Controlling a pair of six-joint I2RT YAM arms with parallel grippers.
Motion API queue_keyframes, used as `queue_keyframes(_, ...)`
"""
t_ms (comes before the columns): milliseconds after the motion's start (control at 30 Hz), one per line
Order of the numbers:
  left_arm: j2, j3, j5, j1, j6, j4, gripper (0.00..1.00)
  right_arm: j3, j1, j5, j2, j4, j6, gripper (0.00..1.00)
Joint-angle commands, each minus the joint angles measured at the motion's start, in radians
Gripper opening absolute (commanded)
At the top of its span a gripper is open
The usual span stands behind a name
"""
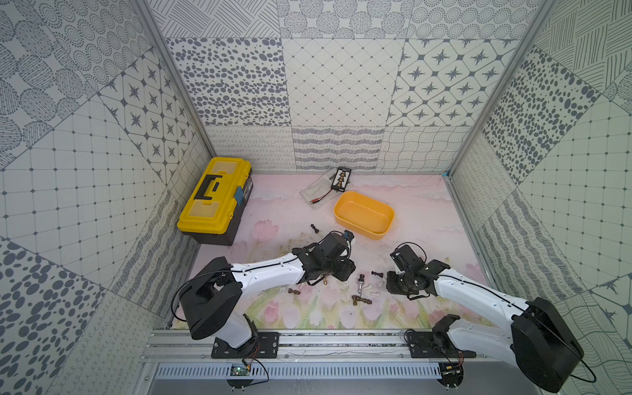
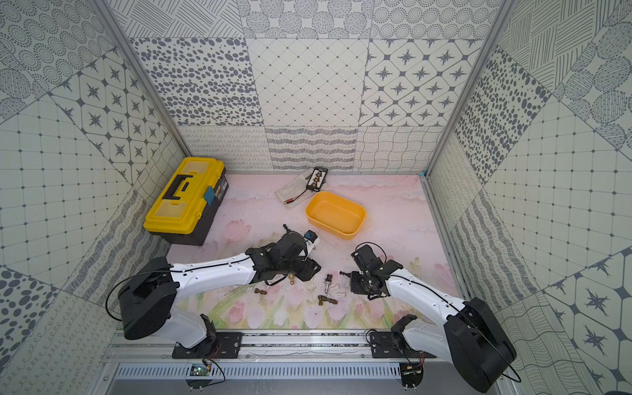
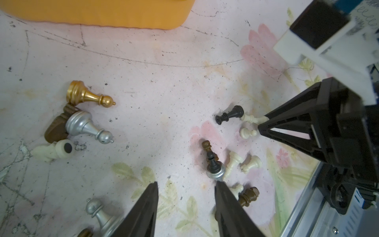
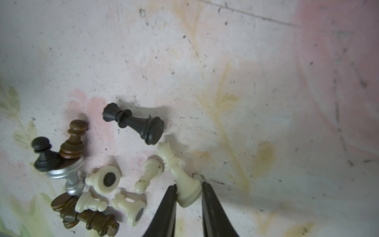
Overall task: Put the chess pieces into the storage box
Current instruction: Pick up the chess piece at the center of the board.
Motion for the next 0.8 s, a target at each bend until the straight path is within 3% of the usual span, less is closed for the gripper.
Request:
queue_keyframes(0, 0.001, 0.003, 0.002, -0.001, -0.01, 0.041, 0.51, 0.019, 0.004, 0.008, -0.027, -0.021, 0.013, 0.23)
queue_keyframes(200, 0.018, 0.021, 0.011, -0.002, -0.001, 0.046, 0.51, 0.019, 0.003, 0.025, -0.001, -0.032, -0.001, 0.29)
queue_keyframes(367, 0.022, 0.028, 0.017, -0.002, 0.004, 0.037, 0.52, 0.061, 0.004, 0.042, 0.061, -0.029, -0.003, 0.42)
queue_keyframes(500, 0.017, 0.02, 0.012, -0.002, 0.001, 0.036, 0.52, 0.069, 0.004, 0.045, 0.1, -0.026, -0.022, 0.41)
queue_keyframes(767, 0.017, -0.002, 0.006, -0.002, -0.016, 0.054, 0.52, 0.055, 0.004, 0.021, 0.104, -0.013, -0.016, 0.27)
